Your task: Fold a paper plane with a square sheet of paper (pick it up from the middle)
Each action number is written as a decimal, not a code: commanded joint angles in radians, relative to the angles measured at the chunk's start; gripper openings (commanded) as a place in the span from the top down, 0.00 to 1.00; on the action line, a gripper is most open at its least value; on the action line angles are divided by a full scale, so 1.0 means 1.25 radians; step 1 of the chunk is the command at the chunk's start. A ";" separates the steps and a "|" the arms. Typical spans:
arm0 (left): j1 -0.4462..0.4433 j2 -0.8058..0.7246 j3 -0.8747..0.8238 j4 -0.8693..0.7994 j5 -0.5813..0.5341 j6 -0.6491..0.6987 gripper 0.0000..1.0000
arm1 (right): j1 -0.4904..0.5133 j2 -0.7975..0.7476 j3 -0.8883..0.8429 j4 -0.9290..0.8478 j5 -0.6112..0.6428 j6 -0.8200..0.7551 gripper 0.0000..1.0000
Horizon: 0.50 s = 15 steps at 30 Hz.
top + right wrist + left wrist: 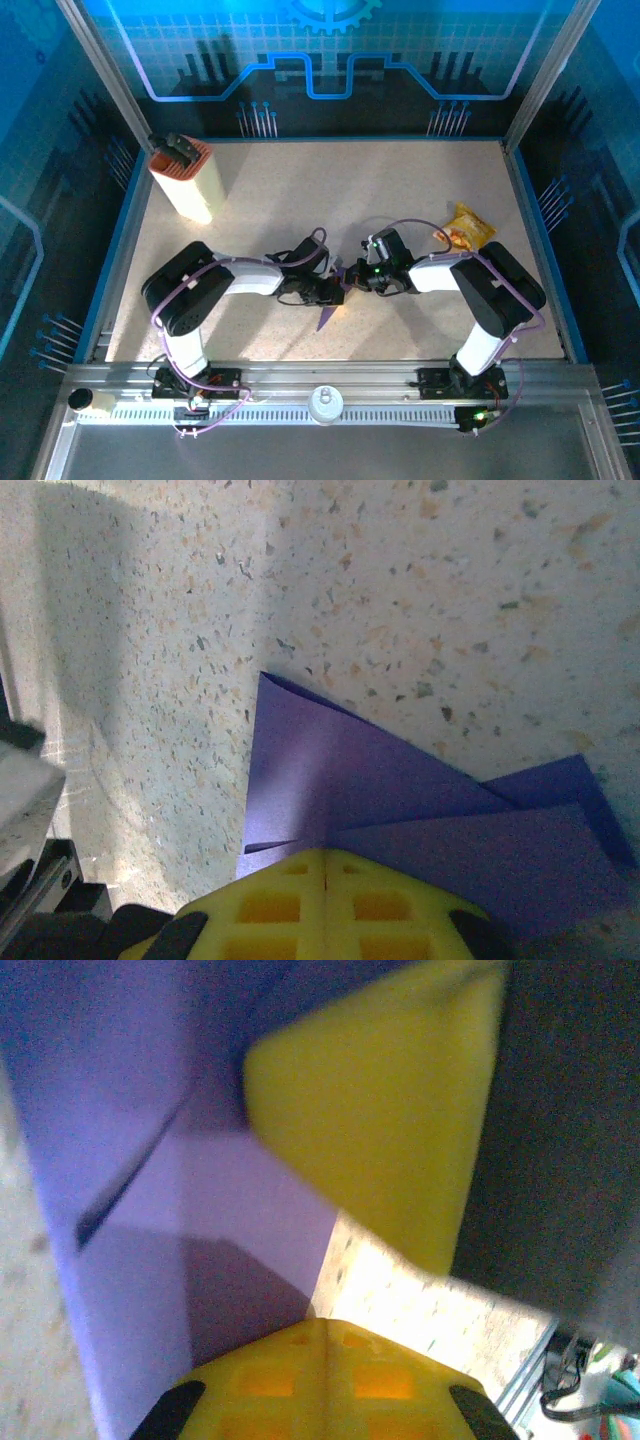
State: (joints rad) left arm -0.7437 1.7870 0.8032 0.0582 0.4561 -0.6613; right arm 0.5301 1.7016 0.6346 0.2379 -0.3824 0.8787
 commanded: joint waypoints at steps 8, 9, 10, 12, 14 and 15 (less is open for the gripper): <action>-0.028 -0.140 -0.224 -0.091 0.008 0.003 0.96 | -0.008 0.043 -0.034 -0.082 0.059 -0.017 0.98; -0.030 -0.156 -0.240 -0.092 0.008 0.002 0.96 | -0.008 0.042 -0.033 -0.085 0.058 -0.019 0.98; -0.032 -0.173 -0.259 -0.097 0.008 0.003 0.96 | -0.009 0.041 -0.032 -0.087 0.058 -0.020 0.98; -0.036 -0.207 -0.290 -0.110 0.000 0.001 0.96 | -0.009 0.039 -0.029 -0.091 0.058 -0.024 0.98; -0.043 -0.248 -0.320 -0.113 0.000 -0.004 0.96 | -0.009 0.036 -0.029 -0.091 0.060 -0.025 0.98; -0.046 -0.269 -0.332 -0.115 0.001 -0.006 0.96 | -0.009 0.035 -0.029 -0.092 0.060 -0.025 0.98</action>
State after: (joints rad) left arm -0.7803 1.4841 0.4637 0.0853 0.4599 -0.6590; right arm 0.5289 1.7031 0.6338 0.2409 -0.3866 0.8742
